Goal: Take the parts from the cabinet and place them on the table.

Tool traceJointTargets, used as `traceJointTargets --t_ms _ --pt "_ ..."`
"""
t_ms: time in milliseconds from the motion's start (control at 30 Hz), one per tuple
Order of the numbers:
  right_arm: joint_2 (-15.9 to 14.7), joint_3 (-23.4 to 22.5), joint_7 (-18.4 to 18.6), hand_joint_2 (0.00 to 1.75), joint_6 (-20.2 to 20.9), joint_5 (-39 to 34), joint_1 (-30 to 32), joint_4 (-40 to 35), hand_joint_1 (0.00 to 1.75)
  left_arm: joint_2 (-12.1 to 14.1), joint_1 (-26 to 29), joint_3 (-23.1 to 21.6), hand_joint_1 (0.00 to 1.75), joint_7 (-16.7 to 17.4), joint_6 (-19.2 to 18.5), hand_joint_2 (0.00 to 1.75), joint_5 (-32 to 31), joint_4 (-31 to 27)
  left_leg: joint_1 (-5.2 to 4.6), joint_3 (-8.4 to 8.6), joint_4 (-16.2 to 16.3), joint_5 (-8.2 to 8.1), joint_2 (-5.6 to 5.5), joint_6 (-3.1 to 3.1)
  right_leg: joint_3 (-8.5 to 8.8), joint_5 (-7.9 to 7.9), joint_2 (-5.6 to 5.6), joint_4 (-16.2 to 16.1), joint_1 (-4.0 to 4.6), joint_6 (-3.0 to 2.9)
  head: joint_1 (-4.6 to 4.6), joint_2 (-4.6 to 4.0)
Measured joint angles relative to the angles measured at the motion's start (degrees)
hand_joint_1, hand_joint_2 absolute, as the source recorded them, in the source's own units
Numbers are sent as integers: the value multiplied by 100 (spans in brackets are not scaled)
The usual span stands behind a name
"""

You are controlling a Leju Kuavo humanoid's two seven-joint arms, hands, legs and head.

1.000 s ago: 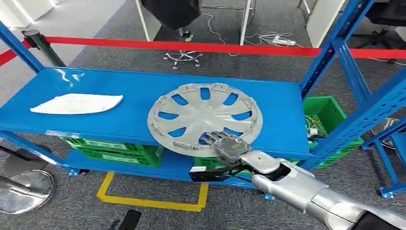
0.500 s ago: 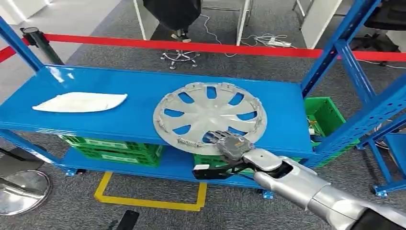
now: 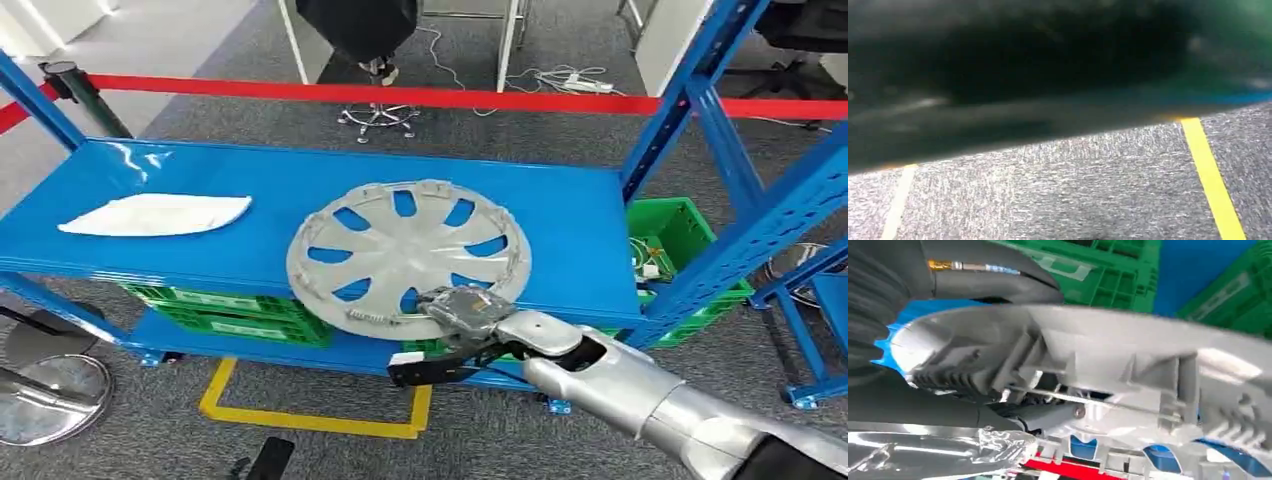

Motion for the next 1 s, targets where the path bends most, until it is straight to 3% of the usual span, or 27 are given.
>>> traceJointTargets --t_ms 33,67,100,133,167,200,267,300,333,433,500,533,600,633,667,700,767,800,833,933,1000 --pt "0 15 -15 175 -7 -37 3 -35 155 -2 -1 0 0 -2 0 0 0 0 1 -167 363 -226 -2 -12 -5 -5 -9 1 1 -46 -22 0" --pt "0 26 -39 175 -15 -63 18 -74 155 0 6 0 0 0 2 0 0 0 3 -363 796 -432 -3 -21 -8 -7 -13 2 10 -50 -15 0" --pt "-4 39 -50 175 -28 -83 36 -100 155 2 18 0 0 -2 2 0 0 0 2 -556 1210 -589 -3 -26 -12 -11 -13 3 16 -56 -13 0" --pt "-7 46 -52 175 -35 -90 48 -118 159 4 33 0 0 0 2 0 0 0 2 -686 1478 -638 -4 -26 -14 -15 -9 5 22 -63 -20 0" --pt "-7 52 -54 175 -39 -96 62 -138 162 9 41 0 0 0 0 0 0 0 1 -679 1463 -535 -4 -21 -7 -17 -2 6 26 -64 -17 0" --pt "-7 59 -59 175 -44 -103 74 -159 169 9 39 0 0 -2 0 0 0 0 1 -574 1223 -318 -4 -7 0 -18 4 8 28 -63 -20 0" --pt "-7 72 -105 175 -77 -155 87 -208 175 11 32 0 0 -2 0 0 0 0 0 -152 329 186 -4 34 26 -29 13 14 28 -48 -20 0" --pt "-11 79 -129 175 -116 -201 108 -247 175 11 32 0 0 -2 0 0 0 0 -3 -9 5 247 -5 59 21 -40 14 18 30 -30 -15 0" --pt "-26 81 -140 175 -144 -234 119 -267 175 11 23 0 0 -4 2 0 0 2 -21 73 -157 186 -8 69 -20 -60 23 66 75 3 -17 0" --pt "-96 96 -168 175 -271 -264 198 -424 175 11 38 2 0 -17 2 0 33 0 -40 28 -158 167 -9 137 -40 -29 11 22 59 80 -13 0" --pt "-162 98 -168 175 -339 -251 278 -578 175 4 32 2 0 -35 4 0 35 0 11 47 -207 203 -5 200 -143 -156 6 163 55 154 0 0" --pt "-201 98 -168 175 -384 -240 320 -651 175 2 23 2 0 -46 4 0 35 0 11 43 -207 200 -4 234 -291 -357 3 490 49 184 39 0" --pt "-278 100 -142 175 -490 -201 426 -807 175 0 29 2 0 -68 4 0 42 0 5 35 -206 189 -4 257 -753 -756 2 1434 24 220 33 0" --pt "-306 100 -129 175 -529 -177 481 -879 175 2 36 2 0 -74 4 0 42 0 4 35 -205 187 -5 258 -921 -834 1 1745 15 233 37 0" --pt "-341 100 -109 175 -553 -148 529 -940 175 2 41 2 0 -81 4 0 46 0 4 39 -205 184 -8 260 -975 -775 0 1808 6 237 31 0" --pt "-363 100 -107 175 -564 -135 552 -1003 175 2 42 2 0 -85 4 0 50 0 5 44 -203 180 -16 259 -906 -600 -2 1619 -4 239 39 0" --pt "-417 94 -103 175 -566 -133 564 -1103 175 -4 40 2 0 -87 4 0 48 0 6 70 -202 161 -33 232 -456 -63 -6 649 -21 217 37 0" --pt "-435 87 -96 175 -571 -133 567 -1139 175 -7 40 2 0 -87 4 0 48 0 6 77 -202 147 -36 207 -249 70 -19 193 -24 197 39 0" --pt "-442 83 -87 175 -581 -131 562 -1161 175 -7 36 2 0 -87 4 0 48 0 -37 48 -177 134 -39 171 -115 -2 -17 72 5 180 37 0" --pt "-472 81 -74 175 -599 -103 592 -1241 175 -9 41 2 0 -90 4 0 50 0 -11 38 -198 158 -37 85 -158 -17 3 77 29 95 26 0" --pt "-479 61 -30 175 -608 -39 602 -1274 175 -9 36 2 0 -94 4 0 50 0 3 15 -112 50 -38 30 -107 28 -4 1 -6 25 20 0"
